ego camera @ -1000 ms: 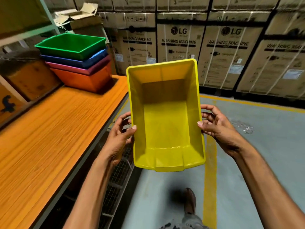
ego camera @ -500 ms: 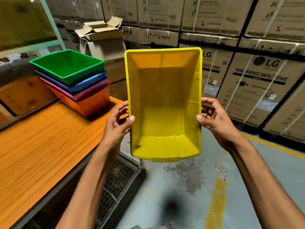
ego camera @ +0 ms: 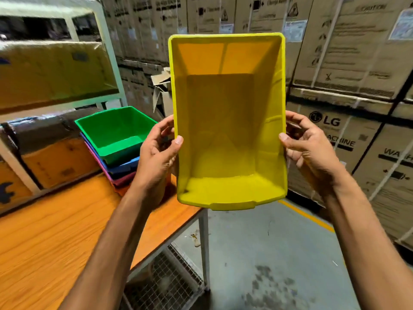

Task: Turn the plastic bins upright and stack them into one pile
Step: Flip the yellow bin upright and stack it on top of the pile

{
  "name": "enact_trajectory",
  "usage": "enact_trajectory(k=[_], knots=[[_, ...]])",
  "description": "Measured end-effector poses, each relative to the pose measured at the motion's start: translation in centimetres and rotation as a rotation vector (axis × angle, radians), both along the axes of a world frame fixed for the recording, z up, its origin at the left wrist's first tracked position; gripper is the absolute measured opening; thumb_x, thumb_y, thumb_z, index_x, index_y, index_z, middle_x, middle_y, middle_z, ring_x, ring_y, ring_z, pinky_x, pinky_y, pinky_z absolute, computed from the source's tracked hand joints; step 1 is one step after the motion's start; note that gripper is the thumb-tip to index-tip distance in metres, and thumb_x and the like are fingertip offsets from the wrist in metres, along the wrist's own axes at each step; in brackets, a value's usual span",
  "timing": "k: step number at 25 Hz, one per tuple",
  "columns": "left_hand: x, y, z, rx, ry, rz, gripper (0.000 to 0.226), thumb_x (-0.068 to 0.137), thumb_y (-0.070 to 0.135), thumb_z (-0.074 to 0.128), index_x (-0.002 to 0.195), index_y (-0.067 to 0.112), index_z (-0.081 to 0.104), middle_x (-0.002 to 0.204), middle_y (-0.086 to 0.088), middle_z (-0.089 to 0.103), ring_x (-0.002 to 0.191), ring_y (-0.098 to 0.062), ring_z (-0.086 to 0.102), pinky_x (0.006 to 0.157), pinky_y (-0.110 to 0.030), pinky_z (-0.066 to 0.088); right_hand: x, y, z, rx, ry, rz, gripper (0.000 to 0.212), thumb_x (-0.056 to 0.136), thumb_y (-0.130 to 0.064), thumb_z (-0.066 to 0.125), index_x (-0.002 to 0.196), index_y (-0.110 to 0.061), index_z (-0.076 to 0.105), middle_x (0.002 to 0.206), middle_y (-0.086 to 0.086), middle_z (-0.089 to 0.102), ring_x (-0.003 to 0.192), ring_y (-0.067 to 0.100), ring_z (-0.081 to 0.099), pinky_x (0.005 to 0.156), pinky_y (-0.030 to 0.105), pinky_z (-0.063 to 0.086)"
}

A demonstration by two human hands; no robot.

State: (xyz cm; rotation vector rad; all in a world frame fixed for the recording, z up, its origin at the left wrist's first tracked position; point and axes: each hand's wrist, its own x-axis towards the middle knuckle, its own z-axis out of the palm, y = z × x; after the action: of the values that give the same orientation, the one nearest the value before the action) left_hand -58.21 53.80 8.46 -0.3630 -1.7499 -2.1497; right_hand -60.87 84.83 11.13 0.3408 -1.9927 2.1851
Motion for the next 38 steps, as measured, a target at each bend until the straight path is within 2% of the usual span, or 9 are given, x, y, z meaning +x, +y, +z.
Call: enact_trajectory(k=[5,6,9,11,15,19,28,34,38], knots=[[-5.4,-2.9,4.8,-0.026,0.044,0.097,0.043,0.1,0.006,0.059,0.14,0.02,0.057,0.129,0.004,0.07,0.121,-0.012,0.063,0.096,-0.033,0.054,-7.4,-3.3,4.3,-0.096,0.003,0.111,0.046,0.1,0.014,0.042,0.145,0.001,0.046,0.117,0.016,0.061,0.05,-0.003,0.065,0.047,0.01,0.05],[-6.1,-3.7,5.5,-0.04,0.048,0.126,0.043,0.099,0.008,0.06,0.14,0.02,0.057,0.13,0.002,0.069,0.122,-0.013,0.063,0.098,-0.034,0.054,-9.1,-4.1,4.9,-0.124,-0.006,0.154,0.046,0.101,0.013,0.042,0.145,0.002,0.046,0.12,0.016,0.061,0.05,-0.003,0.064,0.046,0.011,0.05],[-7.9,-6.0,7.6,-0.079,0.064,0.25,0.045,0.099,0.011,0.059,0.143,0.018,0.056,0.136,-0.002,0.067,0.129,-0.018,0.061,0.103,-0.038,0.05,-14.8,-7.3,6.1,-0.147,-0.001,0.281,0.048,0.098,0.009,0.05,0.145,-0.002,0.051,0.126,0.01,0.067,0.1,0.014,0.071,0.083,0.029,0.061],[-8.4,-7.3,8.9,-0.112,0.081,0.368,0.042,0.102,0.007,0.056,0.143,0.018,0.056,0.13,0.002,0.07,0.122,-0.013,0.065,0.095,-0.032,0.054,-18.2,-10.0,6.5,-0.154,0.013,0.357,0.049,0.096,0.009,0.053,0.144,-0.005,0.052,0.127,0.008,0.069,0.113,0.019,0.066,0.092,0.035,0.057],[-9.3,-9.3,10.8,-0.175,0.123,0.631,0.038,0.104,0.002,0.051,0.141,0.011,0.053,0.137,-0.005,0.063,0.083,0.008,0.07,0.071,-0.01,0.055,-23.4,-15.8,7.7,-0.148,0.04,0.522,0.049,0.097,0.007,0.056,0.143,-0.011,0.054,0.132,0.008,0.069,0.114,0.019,0.068,0.095,0.038,0.058],[-10.5,-13.1,11.2,-0.201,0.138,0.797,0.047,0.1,0.008,0.057,0.146,0.006,0.051,0.142,-0.01,0.062,0.126,-0.017,0.064,0.107,-0.037,0.052,-26.5,-20.8,8.5,-0.17,0.032,0.674,0.046,0.099,0.009,0.054,0.139,-0.012,0.054,0.131,0.012,0.068,0.109,0.016,0.071,0.087,0.031,0.059],[-10.7,-18.3,9.9,-0.155,0.027,1.011,0.041,0.104,0.001,0.048,0.143,0.01,0.055,0.136,-0.007,0.065,0.119,-0.014,0.065,0.1,-0.031,0.055,-28.9,-29.2,7.0,-0.171,-0.03,0.772,0.044,0.097,0.01,0.055,0.131,-0.018,0.061,0.131,0.009,0.07,0.116,0.024,0.068,0.08,0.033,0.059],[-10.5,-19.4,9.3,-0.062,-0.136,0.946,0.042,0.105,0.002,0.049,0.144,0.014,0.056,0.137,-0.005,0.063,0.117,-0.015,0.063,0.087,-0.023,0.058,-30.2,-31.6,6.0,-0.131,-0.125,0.757,0.044,0.094,0.008,0.06,0.13,-0.016,0.064,0.117,0.007,0.071,0.109,0.021,0.067,0.093,0.041,0.054],[-10.9,-20.0,9.8,0.026,-0.253,0.848,0.04,0.106,0.002,0.048,0.142,0.014,0.058,0.125,-0.006,0.066,0.074,-0.003,0.065,0.043,-0.012,0.046,-31.2,-32.0,6.0,-0.123,-0.226,0.825,0.042,0.094,0.005,0.059,0.131,-0.016,0.065,0.137,0.01,0.066,0.122,0.023,0.064,0.094,0.037,0.057]])
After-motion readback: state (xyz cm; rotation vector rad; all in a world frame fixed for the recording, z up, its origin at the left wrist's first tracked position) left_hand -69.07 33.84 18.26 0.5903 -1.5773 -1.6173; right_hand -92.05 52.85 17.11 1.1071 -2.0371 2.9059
